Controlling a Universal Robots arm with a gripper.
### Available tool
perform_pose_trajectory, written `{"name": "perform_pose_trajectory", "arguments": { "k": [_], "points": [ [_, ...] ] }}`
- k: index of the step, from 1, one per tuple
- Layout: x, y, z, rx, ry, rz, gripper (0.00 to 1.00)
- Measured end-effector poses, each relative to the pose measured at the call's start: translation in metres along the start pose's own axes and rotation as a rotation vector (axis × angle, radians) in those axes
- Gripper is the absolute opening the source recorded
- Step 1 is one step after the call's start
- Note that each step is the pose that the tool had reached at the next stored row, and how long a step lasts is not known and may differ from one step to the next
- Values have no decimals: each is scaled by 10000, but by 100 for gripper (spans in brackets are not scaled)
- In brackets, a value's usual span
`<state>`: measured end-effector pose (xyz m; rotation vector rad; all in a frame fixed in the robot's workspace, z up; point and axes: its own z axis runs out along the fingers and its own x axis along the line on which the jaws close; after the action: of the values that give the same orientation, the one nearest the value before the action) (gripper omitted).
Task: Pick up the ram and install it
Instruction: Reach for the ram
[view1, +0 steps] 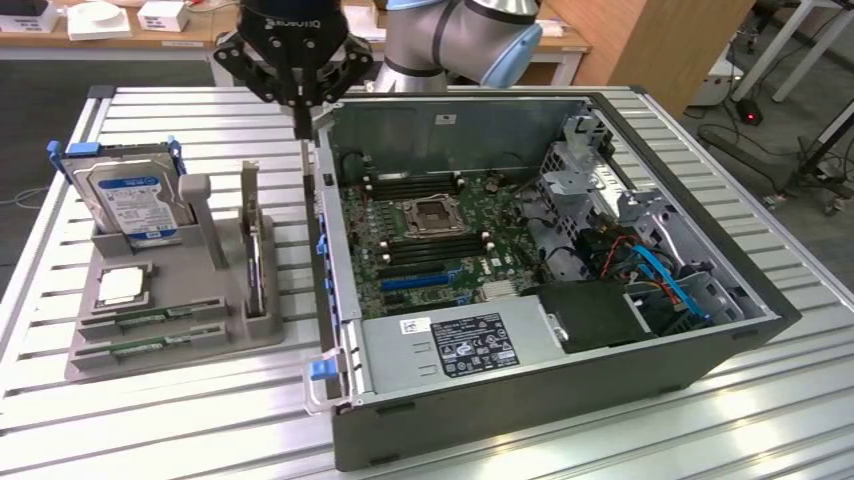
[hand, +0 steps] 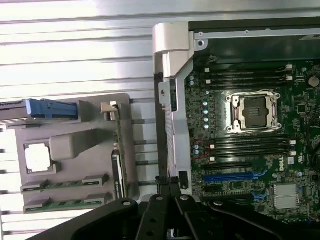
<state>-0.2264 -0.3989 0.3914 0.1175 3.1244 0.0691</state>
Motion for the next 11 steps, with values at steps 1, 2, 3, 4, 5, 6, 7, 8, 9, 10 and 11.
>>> {"name": "perform_pose_trajectory", "arguments": {
  "k": [1, 2, 3, 4, 5, 6, 7, 8, 9, 10, 11],
  "points": [
    [26, -2, 1, 0, 0, -1, 9],
    [54, -4, 1, -1, 1, 0, 9],
    [85, -6, 2, -1, 1, 1, 9],
    [115, -9, 2, 0, 2, 1, 9],
    [146, -11, 3, 0, 3, 2, 9],
    [175, -13, 3, 0, 4, 0, 9],
    [204, -16, 4, 0, 6, 0, 9],
    [233, -18, 4, 0, 7, 0, 9],
    [261, -20, 5, 1, 9, 0, 9],
    [291, -22, 5, 0, 11, 1, 9],
    [319, -24, 6, 0, 12, 2, 9]
  ]
}}
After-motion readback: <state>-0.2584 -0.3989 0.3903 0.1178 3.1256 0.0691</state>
